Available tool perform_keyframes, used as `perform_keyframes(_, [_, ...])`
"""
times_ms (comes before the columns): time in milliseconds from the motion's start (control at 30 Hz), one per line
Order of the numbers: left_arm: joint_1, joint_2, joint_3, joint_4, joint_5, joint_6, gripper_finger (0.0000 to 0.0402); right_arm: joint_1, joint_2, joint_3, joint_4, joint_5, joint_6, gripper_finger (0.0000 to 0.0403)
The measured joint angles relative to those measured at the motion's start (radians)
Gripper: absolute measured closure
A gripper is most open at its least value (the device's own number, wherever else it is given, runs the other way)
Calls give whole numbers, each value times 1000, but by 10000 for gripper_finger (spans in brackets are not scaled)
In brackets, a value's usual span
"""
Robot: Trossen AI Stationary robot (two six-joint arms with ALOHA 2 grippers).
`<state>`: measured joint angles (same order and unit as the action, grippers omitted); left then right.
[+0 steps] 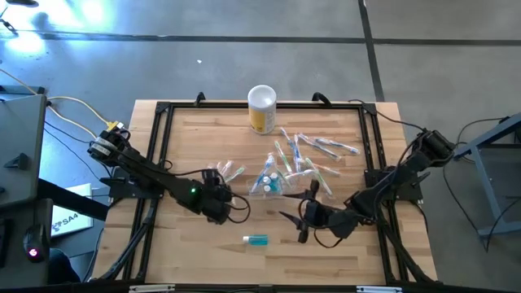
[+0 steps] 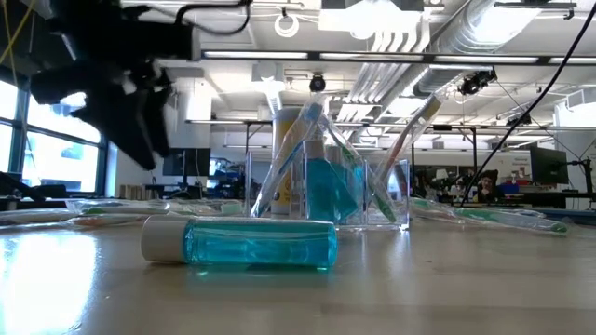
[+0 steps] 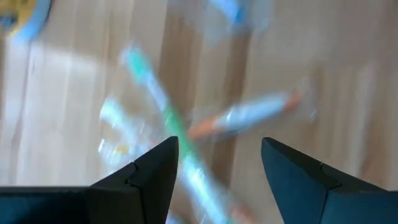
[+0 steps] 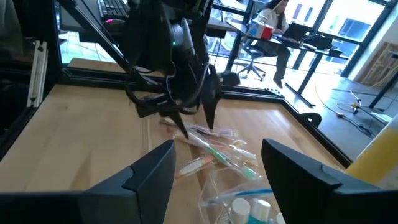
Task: Pick & Place toothbrushing station
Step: Put the green toothbrush in the transparent organizer
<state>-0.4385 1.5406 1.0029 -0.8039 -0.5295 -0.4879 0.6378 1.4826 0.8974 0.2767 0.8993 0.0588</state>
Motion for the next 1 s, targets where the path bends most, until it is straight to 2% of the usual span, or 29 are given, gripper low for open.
perform_keyframes(133, [17,0,-1,-96,2,-102,179,-6,0,0,-22,0,26,173])
perform_keyframes(233, [54,0,-1,-105,29,-153,179,-14,0,-1,-45,-8,50,173])
perform_keyframes(600, [226,1,-1,-103,208,-175,179,-18,3,-1,-81,-17,113,173])
perform_keyframes(833, [277,1,-81,54,344,-172,179,-18,3,-1,-121,-18,158,173])
perform_keyframes(1000, [277,1,-113,109,340,-172,179,-18,3,-1,-122,-19,158,173])
